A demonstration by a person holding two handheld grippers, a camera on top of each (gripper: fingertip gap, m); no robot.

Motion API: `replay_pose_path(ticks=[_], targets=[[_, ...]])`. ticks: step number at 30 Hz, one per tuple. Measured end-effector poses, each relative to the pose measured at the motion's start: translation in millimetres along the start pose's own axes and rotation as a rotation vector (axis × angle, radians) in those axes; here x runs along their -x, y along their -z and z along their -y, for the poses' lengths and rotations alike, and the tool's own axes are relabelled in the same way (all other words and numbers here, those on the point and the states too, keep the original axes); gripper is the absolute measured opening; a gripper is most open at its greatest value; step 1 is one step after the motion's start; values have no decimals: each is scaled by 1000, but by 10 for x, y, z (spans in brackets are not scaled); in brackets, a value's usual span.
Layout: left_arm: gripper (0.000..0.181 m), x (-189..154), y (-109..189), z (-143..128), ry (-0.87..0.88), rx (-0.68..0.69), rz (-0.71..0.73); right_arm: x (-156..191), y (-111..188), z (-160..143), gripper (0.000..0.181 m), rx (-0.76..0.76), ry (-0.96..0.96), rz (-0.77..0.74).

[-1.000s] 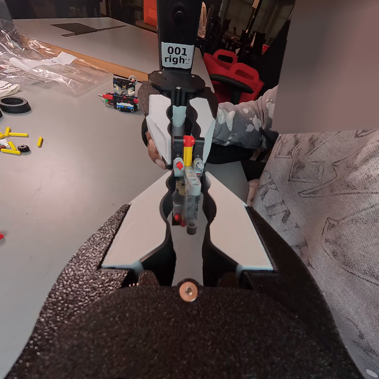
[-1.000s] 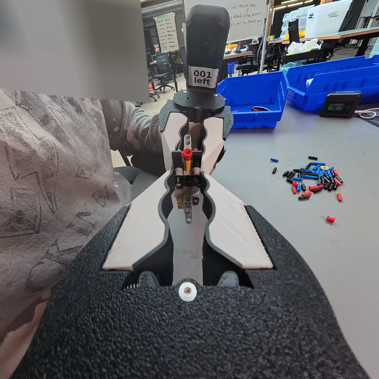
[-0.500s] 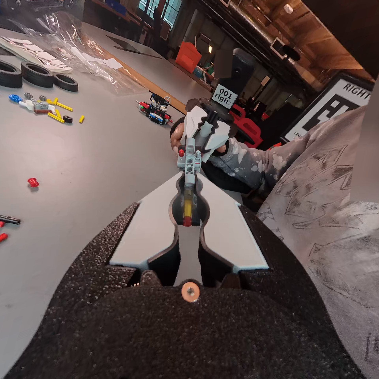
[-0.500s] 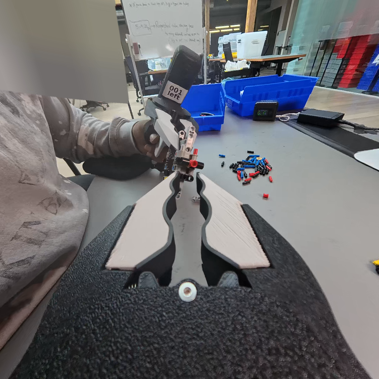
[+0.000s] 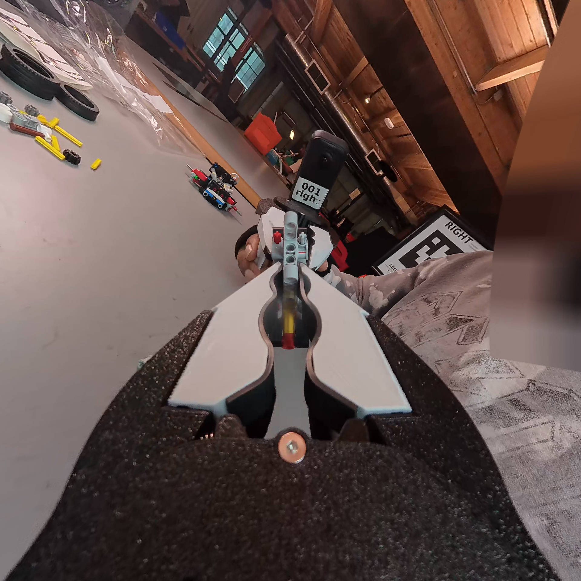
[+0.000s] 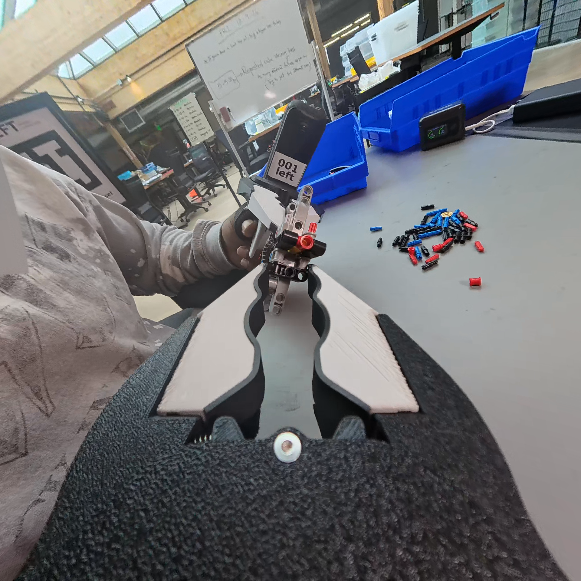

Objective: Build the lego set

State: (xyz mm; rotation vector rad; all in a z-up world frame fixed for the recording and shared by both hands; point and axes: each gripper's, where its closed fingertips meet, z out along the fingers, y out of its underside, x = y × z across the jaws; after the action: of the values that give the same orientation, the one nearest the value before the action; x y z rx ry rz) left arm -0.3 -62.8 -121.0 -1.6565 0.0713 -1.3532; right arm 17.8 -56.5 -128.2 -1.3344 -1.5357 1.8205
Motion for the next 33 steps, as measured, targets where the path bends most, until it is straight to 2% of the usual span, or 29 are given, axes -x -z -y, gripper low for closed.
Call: replay_pose_path(ticks=[10, 15, 17, 18, 22, 24, 29, 33], targets=[[16, -4, -61, -175, -20, 108, 1, 32, -3, 9, 22, 0, -43, 30], [14, -20, -53, -178, 58, 103, -42, 37, 2, 50, 21, -26, -62, 31], [13, -38, -20, -130, 110, 78, -81, 6, 41, 105, 8, -68, -114, 38], [12, -43, -8, -117, 123, 71, -91, 3, 55, 111, 8, -74, -135, 50], [10, 7, -2, -182, 71, 113, -37, -8, 47, 51, 7, -39, -89, 26], [8, 44, 14, -154, 95, 94, -25, -52, 40, 25, 0, -27, -81, 1], [8, 181, 60, -99, 81, 60, 65, -185, 56, -38, 2, 21, 63, -117], [7, 252, 115, 3, 41, 2, 129, -302, 129, -59, 2, 71, 85, -200]])
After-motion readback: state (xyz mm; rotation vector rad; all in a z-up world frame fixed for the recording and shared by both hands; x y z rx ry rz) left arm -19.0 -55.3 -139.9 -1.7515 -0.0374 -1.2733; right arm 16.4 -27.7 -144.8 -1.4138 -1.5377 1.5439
